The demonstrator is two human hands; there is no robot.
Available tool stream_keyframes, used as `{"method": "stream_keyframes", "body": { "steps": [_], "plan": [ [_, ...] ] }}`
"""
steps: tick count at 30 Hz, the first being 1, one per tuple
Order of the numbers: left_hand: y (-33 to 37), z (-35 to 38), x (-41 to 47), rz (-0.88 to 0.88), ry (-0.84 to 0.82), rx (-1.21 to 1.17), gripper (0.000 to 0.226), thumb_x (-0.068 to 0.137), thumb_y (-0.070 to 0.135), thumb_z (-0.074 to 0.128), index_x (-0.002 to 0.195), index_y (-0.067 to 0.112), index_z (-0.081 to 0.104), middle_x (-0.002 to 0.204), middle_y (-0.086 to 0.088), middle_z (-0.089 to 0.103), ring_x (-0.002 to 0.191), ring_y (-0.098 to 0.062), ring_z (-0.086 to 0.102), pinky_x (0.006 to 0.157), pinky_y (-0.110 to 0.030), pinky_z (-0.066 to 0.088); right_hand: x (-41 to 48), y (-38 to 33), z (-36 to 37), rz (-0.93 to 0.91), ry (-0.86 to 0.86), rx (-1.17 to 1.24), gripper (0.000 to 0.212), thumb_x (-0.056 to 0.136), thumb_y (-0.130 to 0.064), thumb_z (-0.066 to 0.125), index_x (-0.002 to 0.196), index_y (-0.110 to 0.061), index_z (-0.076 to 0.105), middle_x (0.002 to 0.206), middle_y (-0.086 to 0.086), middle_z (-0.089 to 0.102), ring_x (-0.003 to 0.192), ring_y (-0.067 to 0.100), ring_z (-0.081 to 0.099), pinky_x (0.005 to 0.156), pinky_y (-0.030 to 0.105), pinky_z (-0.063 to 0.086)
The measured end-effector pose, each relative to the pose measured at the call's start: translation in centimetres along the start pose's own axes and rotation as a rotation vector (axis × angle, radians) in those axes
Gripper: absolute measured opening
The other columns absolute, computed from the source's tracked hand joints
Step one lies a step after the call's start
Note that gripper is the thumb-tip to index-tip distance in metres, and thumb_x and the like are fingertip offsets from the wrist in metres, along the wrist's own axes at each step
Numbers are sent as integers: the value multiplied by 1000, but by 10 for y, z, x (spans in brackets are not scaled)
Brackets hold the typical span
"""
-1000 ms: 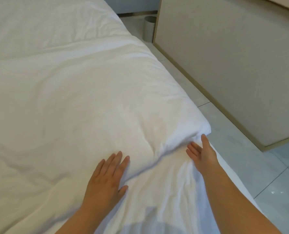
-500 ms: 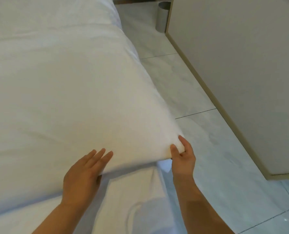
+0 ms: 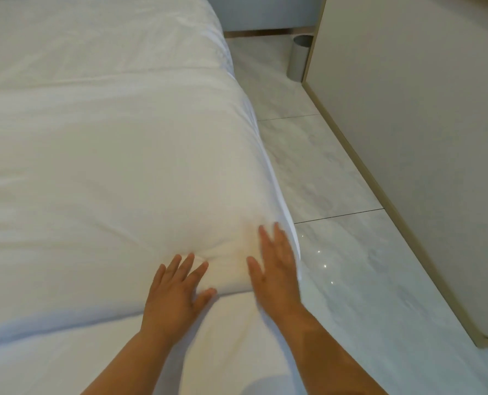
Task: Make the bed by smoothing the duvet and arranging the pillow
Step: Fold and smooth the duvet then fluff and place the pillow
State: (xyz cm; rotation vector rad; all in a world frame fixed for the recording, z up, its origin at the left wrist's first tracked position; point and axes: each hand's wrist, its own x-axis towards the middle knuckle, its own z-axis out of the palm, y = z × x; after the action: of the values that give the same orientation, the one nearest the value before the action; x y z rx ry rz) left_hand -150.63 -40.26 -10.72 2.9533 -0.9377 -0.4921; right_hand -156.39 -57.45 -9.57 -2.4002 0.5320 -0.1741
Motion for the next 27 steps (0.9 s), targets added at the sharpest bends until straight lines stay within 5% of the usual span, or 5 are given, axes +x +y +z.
{"method": "stream_keyframes", "body": {
  "steps": [4,7,12,21,27],
  "plan": [
    [-3,2,-3,-61,16,-120,99,79,69,-19,143,8,25,145,-3,37,137,-13,21,105,-22,6,4,-1,41,-48,-119,-224,54,98,-42,5,130,-18,42,133,3,56,125,18,38,108,32,8],
    [-4,2,1,-167,-36,-161,139,22,75,-48,144,19,-16,144,18,-18,127,4,-19,103,-23,-15,1,33,35,175,-151,-126,73,90,-60,-1,147,-18,16,154,2,23,142,10,12,113,28,-4],
    [14,-9,20,-377,-77,-188,106,54,73,-5,146,23,12,156,8,7,145,-10,0,115,-29,0,-16,158,-29,579,-704,-140,56,99,-35,30,146,-9,14,155,8,18,141,20,26,106,29,31],
    [108,-35,52,-983,28,-244,51,93,18,24,143,11,23,153,-5,22,143,-21,12,115,-41,9,94,213,-174,183,-576,-125,44,97,-18,39,140,-25,31,141,-3,45,127,13,46,104,20,32],
    [147,-68,85,-1243,122,-490,49,87,3,42,136,0,38,143,-23,36,132,-37,31,107,-43,24,183,189,-243,-43,-589,-154,40,99,-21,37,138,-24,36,144,-5,41,132,11,39,105,21,31]
  ]
}}
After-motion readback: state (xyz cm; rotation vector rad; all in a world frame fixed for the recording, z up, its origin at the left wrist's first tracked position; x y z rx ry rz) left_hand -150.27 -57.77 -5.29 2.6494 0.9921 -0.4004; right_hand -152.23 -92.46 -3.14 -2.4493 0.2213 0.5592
